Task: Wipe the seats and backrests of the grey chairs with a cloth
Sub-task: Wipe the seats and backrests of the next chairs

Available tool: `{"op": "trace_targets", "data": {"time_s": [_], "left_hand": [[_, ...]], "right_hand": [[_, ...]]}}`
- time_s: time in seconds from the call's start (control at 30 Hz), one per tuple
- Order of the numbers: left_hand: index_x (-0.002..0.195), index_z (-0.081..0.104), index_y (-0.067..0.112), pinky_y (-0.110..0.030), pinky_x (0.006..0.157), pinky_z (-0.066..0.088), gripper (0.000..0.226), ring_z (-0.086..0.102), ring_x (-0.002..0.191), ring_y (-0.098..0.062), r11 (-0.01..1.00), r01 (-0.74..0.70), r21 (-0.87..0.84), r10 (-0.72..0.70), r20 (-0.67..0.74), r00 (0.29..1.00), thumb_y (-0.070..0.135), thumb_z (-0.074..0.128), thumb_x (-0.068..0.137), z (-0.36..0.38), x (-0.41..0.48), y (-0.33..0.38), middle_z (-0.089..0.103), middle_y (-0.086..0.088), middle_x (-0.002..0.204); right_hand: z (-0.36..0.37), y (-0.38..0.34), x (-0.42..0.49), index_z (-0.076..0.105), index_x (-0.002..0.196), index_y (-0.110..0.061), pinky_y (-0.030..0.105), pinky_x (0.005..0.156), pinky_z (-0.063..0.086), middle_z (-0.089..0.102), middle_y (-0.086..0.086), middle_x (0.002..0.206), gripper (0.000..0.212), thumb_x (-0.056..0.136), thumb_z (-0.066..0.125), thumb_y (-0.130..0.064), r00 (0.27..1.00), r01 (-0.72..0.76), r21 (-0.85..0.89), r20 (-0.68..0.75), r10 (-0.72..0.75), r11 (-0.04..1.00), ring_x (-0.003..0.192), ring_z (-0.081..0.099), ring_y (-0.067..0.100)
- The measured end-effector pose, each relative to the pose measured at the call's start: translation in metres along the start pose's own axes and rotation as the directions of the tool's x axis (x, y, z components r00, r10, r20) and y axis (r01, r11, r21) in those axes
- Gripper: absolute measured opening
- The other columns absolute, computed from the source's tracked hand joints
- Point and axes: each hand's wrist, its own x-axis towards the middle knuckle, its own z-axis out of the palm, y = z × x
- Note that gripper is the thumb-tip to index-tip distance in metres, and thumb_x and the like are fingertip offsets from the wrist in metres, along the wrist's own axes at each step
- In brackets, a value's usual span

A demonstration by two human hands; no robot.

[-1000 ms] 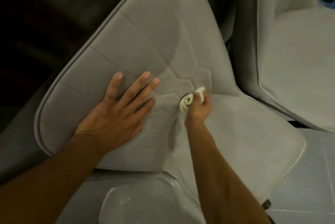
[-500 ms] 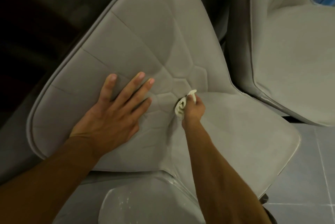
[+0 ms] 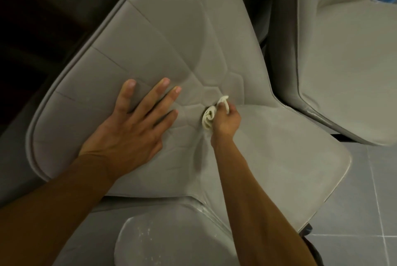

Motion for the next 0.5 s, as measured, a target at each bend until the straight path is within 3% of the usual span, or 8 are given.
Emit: {"op": "trace_targets", "data": {"time_s": [0.1, 0.2, 0.27, 0.37, 0.5], "left_hand": [[0.154, 0.042, 0.02, -0.072, 0.114, -0.016, 0.062, 0.006, 0.155, -0.042, 1.0, 0.005, -0.005, -0.005, -0.006, 1.0, 0.044, 0.039, 0.097, 0.001, 0.0, -0.002, 0.004, -0.021, 0.168], [0.153, 0.044, 0.02, -0.072, 0.114, -0.016, 0.062, 0.005, 0.155, -0.042, 1.0, 0.009, -0.017, -0.009, -0.008, 1.0, 0.044, 0.04, 0.096, -0.001, 0.0, -0.002, 0.004, -0.021, 0.169], [0.153, 0.045, 0.02, -0.072, 0.114, -0.017, 0.061, 0.004, 0.155, -0.042, 1.0, 0.006, -0.019, -0.006, 0.002, 1.0, 0.044, 0.042, 0.096, -0.001, 0.001, 0.0, 0.004, -0.02, 0.169], [0.153, 0.043, 0.02, -0.072, 0.113, -0.019, 0.063, 0.003, 0.155, -0.042, 1.0, -0.005, -0.018, 0.005, 0.014, 1.0, 0.045, 0.042, 0.095, -0.001, 0.001, -0.002, 0.003, -0.02, 0.169], [0.152, 0.044, 0.02, -0.072, 0.113, -0.018, 0.062, 0.003, 0.155, -0.042, 1.0, 0.002, -0.016, -0.002, 0.013, 1.0, 0.044, 0.041, 0.096, -0.002, 0.001, -0.001, 0.003, -0.02, 0.169]], "right_hand": [[-0.017, 0.009, -0.029, 0.071, 0.107, -0.026, 0.031, 0.095, 0.052, 0.072, 0.001, 0.109, 0.02, 0.089, 0.062, -0.026, 0.995, 0.062, -0.006, 0.076, -0.061, 0.998, 0.104, 0.067, 0.016], [-0.019, 0.016, -0.019, 0.072, 0.108, -0.018, 0.042, 0.093, 0.055, 0.073, 0.006, 0.102, 0.021, 0.091, 0.06, -0.025, 0.99, -0.051, 0.068, -0.125, 0.059, 0.996, 0.098, 0.069, 0.024], [-0.011, 0.017, -0.001, 0.071, 0.108, -0.015, 0.047, 0.091, 0.055, 0.072, 0.01, 0.099, 0.028, 0.089, 0.058, -0.031, 0.973, -0.137, 0.11, -0.171, 0.154, 0.984, 0.095, 0.069, 0.028], [0.004, 0.028, 0.015, 0.071, 0.104, -0.018, 0.05, 0.09, 0.055, 0.073, 0.009, 0.097, 0.041, 0.078, 0.054, -0.046, 0.991, -0.102, 0.047, -0.083, 0.105, 0.994, 0.093, 0.069, 0.027], [-0.008, 0.027, -0.017, 0.071, 0.114, -0.02, 0.041, 0.098, 0.052, 0.071, 0.006, 0.11, 0.038, 0.081, 0.055, -0.03, 0.999, -0.048, -0.081, 0.014, 0.049, 0.996, 0.105, 0.067, 0.024]]}}
